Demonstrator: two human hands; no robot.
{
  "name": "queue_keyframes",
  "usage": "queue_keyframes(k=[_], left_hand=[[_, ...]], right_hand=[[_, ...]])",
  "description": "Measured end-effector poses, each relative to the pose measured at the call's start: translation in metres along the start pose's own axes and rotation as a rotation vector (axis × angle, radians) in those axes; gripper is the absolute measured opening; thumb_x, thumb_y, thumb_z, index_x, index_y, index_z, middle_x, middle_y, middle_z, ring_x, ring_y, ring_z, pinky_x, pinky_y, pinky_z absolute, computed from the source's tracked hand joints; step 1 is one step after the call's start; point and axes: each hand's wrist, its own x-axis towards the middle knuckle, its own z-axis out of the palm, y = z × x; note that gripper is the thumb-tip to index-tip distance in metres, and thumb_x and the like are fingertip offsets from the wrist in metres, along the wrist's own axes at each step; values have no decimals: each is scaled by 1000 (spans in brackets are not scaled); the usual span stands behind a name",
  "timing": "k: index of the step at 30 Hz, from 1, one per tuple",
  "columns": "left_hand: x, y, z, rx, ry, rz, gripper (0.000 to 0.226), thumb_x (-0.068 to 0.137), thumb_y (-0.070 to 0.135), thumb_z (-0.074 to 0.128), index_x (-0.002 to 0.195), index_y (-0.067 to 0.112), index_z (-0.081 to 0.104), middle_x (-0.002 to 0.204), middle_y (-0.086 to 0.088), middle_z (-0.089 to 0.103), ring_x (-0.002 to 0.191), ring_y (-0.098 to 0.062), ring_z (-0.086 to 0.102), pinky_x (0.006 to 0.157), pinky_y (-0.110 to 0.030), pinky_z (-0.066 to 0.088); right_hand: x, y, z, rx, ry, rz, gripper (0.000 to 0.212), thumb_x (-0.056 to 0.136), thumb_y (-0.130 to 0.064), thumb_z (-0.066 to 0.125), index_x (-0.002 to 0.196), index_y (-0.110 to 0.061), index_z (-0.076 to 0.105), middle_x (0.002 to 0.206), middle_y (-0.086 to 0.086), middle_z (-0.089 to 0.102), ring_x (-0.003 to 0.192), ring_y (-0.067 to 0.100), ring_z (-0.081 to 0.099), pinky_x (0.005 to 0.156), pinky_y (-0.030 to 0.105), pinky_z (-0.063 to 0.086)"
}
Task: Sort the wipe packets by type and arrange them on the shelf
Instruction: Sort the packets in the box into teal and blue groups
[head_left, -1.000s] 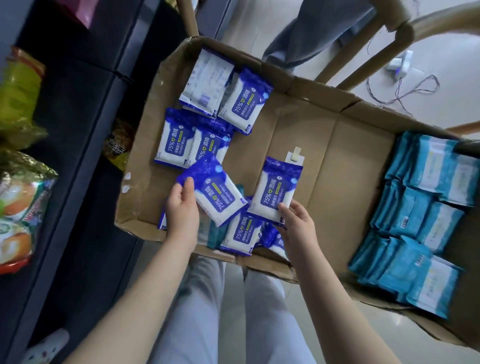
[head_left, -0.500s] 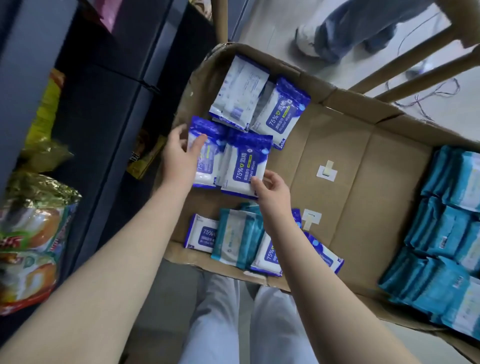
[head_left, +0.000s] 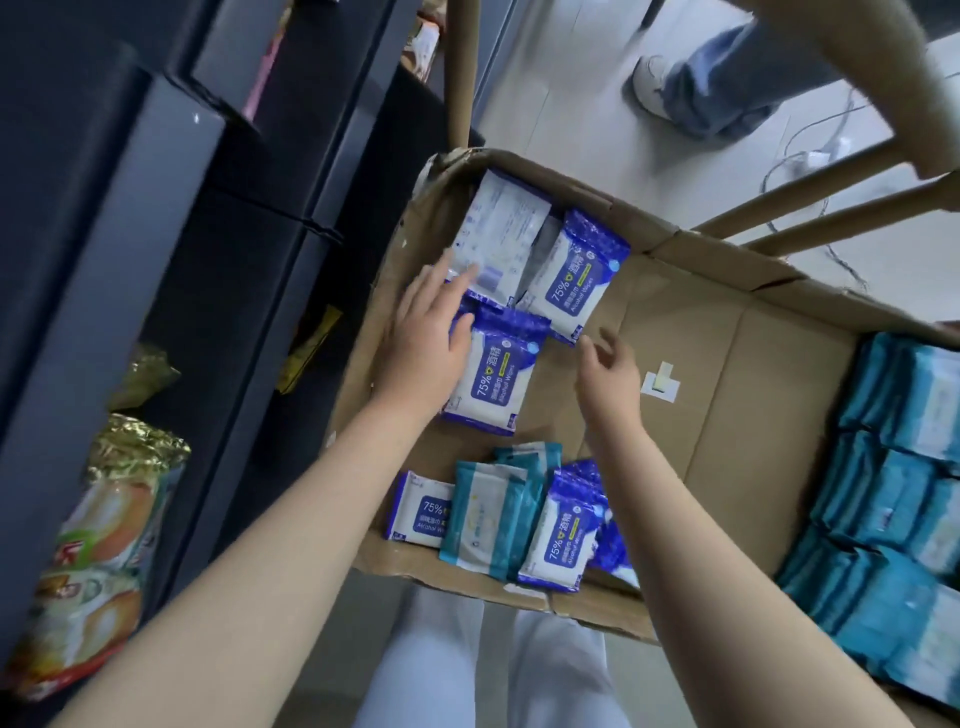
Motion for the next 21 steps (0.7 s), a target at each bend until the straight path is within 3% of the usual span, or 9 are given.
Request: queue_keyframes(k=[1,4,7,9,15,17,19,21], left_hand=[[14,8,-3,66,-41,31,50,101,17,46,150,25,38,163,1,21,150,-22,18,121,-44,20],[52,17,-1,329,-190,89,51,104,26,39,153,32,28,165,3,7,152,-20,5,123,-43,9],[69,12,8,557,-287,128,54,104,32,36,155,33,18,166,-1,0,152,-25,2,122,-43,5],[67,7,9,602,-245,125,54,103,31,39,154,31,20,165,-4,6,150,-27,8,121,-45,10],[49,-5,-2,367,-203,-42,46,105,35,32,151,31,30,165,3,9,151,-24,9,120,-48,15],[41,-5,-1,238,-155,-73,47,105,35,34,151,26,34,164,2,15,151,-22,11,122,-45,15],[25,-2,2,108,-51,-71,46,104,33,39,148,22,41,160,-3,28,147,-24,23,119,-44,23],[-1,4,7,47,55,-63,45,100,33,43,142,17,50,151,-6,43,137,-24,38,112,-39,32]], right_hand=[[10,-9,-3,82,-16,31,50,100,-32,55,147,-20,42,138,4,56,114,18,59,102,38,49],[35,-37,-1,254,-105,82,54,102,-26,53,152,-21,34,137,4,59,110,19,67,89,34,57],[45,-52,12,288,-121,33,50,100,-16,56,148,-20,42,123,1,67,103,19,71,92,44,58],[45,-56,21,276,-121,11,50,99,-13,58,146,-23,44,120,0,69,101,18,71,90,45,58],[40,-53,13,197,-285,4,44,102,-28,52,146,-28,45,116,-7,70,96,6,71,71,22,58],[41,-48,-2,124,-330,-16,47,102,-37,50,148,-28,42,126,-10,65,108,0,65,81,17,53],[42,-36,-21,97,-293,-17,54,100,-43,52,150,-29,38,147,-6,51,131,11,52,105,32,46],[38,-17,-44,101,-220,-13,52,99,-40,56,148,-29,43,149,-3,50,133,16,50,110,40,44]])
